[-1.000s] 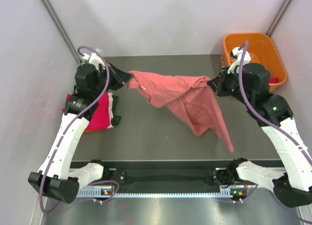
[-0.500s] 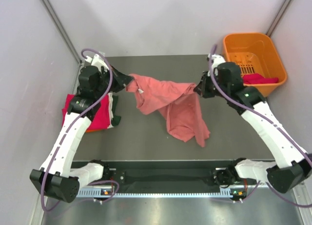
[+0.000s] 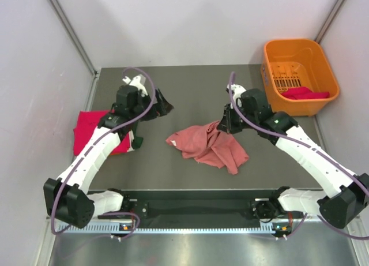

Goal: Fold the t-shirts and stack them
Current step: Flatten the tshirt out

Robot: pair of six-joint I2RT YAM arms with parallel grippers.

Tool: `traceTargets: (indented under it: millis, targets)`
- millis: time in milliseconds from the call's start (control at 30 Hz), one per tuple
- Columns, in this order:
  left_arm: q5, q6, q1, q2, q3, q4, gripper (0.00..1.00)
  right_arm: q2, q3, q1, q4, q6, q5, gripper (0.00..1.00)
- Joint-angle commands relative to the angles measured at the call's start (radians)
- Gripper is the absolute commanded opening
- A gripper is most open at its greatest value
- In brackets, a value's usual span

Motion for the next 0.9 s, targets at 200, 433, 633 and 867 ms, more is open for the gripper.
traceTargets:
  millis: [200, 433, 633, 867]
  targets:
    - [0.096, 0.133, -0.288, 0.051, -0.047, 0.124, 0.99, 0.114, 0.004, 0.005, 0.169, 0.039, -0.026, 0.00]
    - [0.123, 0.107, -0.385, 0.136, -0.136, 0.271, 0.93, 0.115, -0.006, 0.003, 0.199, 0.061, -0.005, 0.00]
    - [0.171, 0.067, -0.426, 0.232, -0.178, 0.364, 0.87, 0.086, -0.009, 0.003, 0.190, 0.059, 0.023, 0.00]
    - [0.145, 0.064, -0.431, 0.306, -0.158, 0.403, 0.36, 0.059, -0.027, 0.003, 0.184, 0.059, 0.034, 0.00]
